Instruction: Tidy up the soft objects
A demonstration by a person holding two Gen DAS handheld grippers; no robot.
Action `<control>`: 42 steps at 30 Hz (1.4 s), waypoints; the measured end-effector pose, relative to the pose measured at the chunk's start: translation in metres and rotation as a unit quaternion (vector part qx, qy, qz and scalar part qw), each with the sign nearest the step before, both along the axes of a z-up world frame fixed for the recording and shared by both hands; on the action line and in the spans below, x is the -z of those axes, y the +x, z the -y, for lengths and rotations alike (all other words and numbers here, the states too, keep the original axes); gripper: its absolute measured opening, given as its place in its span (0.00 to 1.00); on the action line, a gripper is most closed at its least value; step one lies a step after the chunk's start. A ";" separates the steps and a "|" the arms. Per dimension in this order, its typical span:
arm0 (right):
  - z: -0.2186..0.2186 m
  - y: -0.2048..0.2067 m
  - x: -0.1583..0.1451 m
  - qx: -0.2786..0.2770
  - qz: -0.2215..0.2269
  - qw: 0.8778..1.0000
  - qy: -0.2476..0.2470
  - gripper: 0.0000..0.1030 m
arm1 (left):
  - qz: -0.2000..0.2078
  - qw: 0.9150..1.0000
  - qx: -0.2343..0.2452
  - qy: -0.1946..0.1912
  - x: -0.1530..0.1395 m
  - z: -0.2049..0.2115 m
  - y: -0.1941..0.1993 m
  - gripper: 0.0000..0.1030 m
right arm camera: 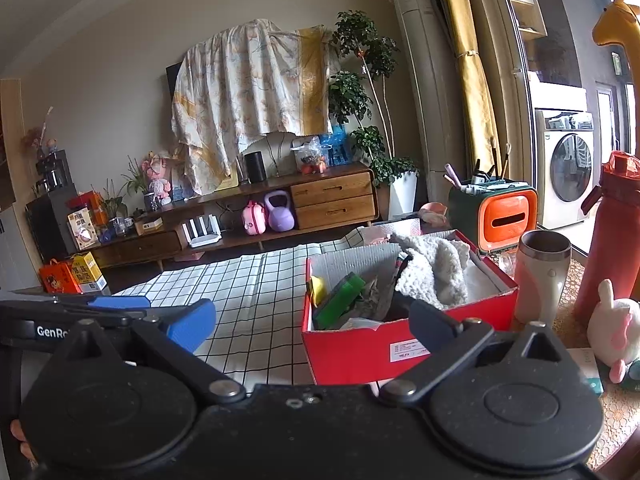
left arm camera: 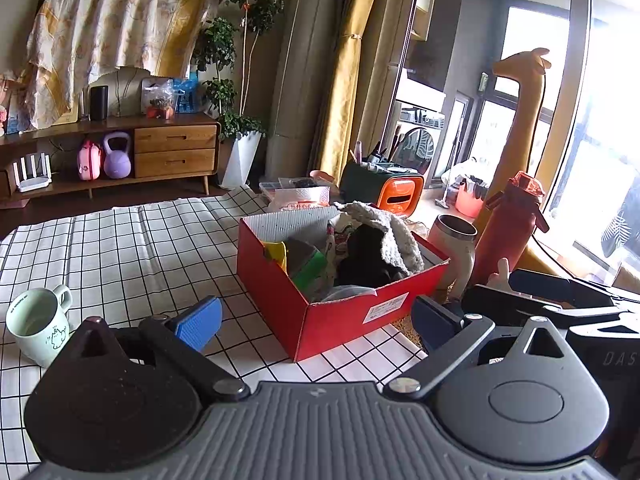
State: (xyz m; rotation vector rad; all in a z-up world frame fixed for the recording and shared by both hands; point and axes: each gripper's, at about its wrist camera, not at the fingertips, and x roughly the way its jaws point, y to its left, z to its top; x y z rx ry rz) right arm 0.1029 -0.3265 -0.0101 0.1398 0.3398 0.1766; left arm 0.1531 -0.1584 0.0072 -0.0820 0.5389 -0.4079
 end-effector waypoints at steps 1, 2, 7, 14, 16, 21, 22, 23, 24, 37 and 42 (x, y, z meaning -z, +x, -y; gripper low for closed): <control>0.000 0.000 0.000 -0.001 -0.001 1.000 0.000 1.00 | 0.000 1.000 0.000 -0.001 0.000 0.000 0.000 0.99; 0.000 0.001 0.001 -0.001 -0.001 1.000 0.001 1.00 | 0.000 1.000 0.000 -0.001 0.000 -0.001 0.000 0.99; -0.002 0.001 0.001 -0.003 -0.002 1.000 -0.001 1.00 | -0.001 1.000 -0.003 -0.002 0.001 -0.002 -0.001 0.99; -0.003 0.001 0.002 -0.001 -0.002 1.000 -0.002 1.00 | -0.001 1.000 -0.005 -0.003 0.001 -0.002 -0.001 0.99; -0.004 0.001 0.002 -0.001 -0.002 1.000 -0.003 1.00 | 0.000 1.000 -0.005 -0.003 0.001 -0.002 -0.002 0.99; -0.003 0.000 0.002 0.011 0.000 1.000 -0.002 1.00 | 0.001 1.000 -0.002 -0.004 0.001 -0.002 -0.003 0.99; -0.003 0.001 0.002 0.014 -0.001 1.000 -0.001 1.00 | 0.002 1.000 -0.004 -0.003 0.001 -0.002 -0.003 0.99; -0.002 0.001 0.002 0.015 -0.001 1.000 -0.001 1.00 | 0.003 1.000 -0.005 -0.002 0.001 -0.002 -0.003 0.99; -0.002 0.000 0.002 0.014 -0.001 1.000 -0.001 1.00 | 0.003 1.000 -0.005 -0.001 0.000 -0.002 -0.003 0.99; 0.000 -0.002 0.000 0.014 0.003 1.000 -0.007 1.00 | 0.006 1.000 -0.009 -0.008 -0.001 -0.006 -0.008 0.99; -0.001 -0.002 -0.001 0.012 0.002 1.000 -0.007 1.00 | 0.007 1.000 -0.011 -0.009 -0.001 -0.008 -0.009 0.99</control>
